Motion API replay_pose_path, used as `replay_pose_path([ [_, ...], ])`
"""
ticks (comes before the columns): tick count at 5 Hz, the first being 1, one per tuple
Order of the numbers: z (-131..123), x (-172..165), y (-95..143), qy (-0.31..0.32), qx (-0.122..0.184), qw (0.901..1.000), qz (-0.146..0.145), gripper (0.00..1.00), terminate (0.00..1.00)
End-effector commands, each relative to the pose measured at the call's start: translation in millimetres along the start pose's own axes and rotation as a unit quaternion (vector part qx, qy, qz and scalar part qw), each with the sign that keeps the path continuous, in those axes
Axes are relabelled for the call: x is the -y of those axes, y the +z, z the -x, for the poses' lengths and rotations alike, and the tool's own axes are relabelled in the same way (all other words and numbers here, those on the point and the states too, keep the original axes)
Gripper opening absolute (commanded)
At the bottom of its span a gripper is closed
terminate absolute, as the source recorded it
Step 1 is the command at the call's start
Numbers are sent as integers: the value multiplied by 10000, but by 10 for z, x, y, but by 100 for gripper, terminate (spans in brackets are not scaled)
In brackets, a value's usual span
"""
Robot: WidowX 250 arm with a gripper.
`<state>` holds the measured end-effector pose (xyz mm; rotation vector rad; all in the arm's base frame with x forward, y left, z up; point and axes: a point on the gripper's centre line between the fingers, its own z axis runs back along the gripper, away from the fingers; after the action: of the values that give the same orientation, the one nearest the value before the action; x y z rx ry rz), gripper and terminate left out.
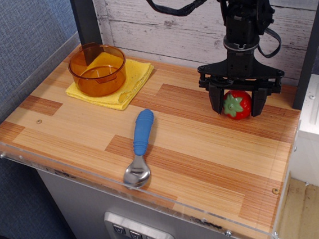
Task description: Move the tomato to the top right corner of the table.
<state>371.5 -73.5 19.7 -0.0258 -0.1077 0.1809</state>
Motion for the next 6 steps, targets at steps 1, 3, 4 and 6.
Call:
replay_pose_path([
  [1,4,60,180,-199,49,9998,77,100,0],
  [3,5,83,270,-228,59,9997,56,100,0],
  [4,16,91,416,-180,166,9997,37,100,0],
  [6,79,39,752,-109,440,9990,66,100,0],
])
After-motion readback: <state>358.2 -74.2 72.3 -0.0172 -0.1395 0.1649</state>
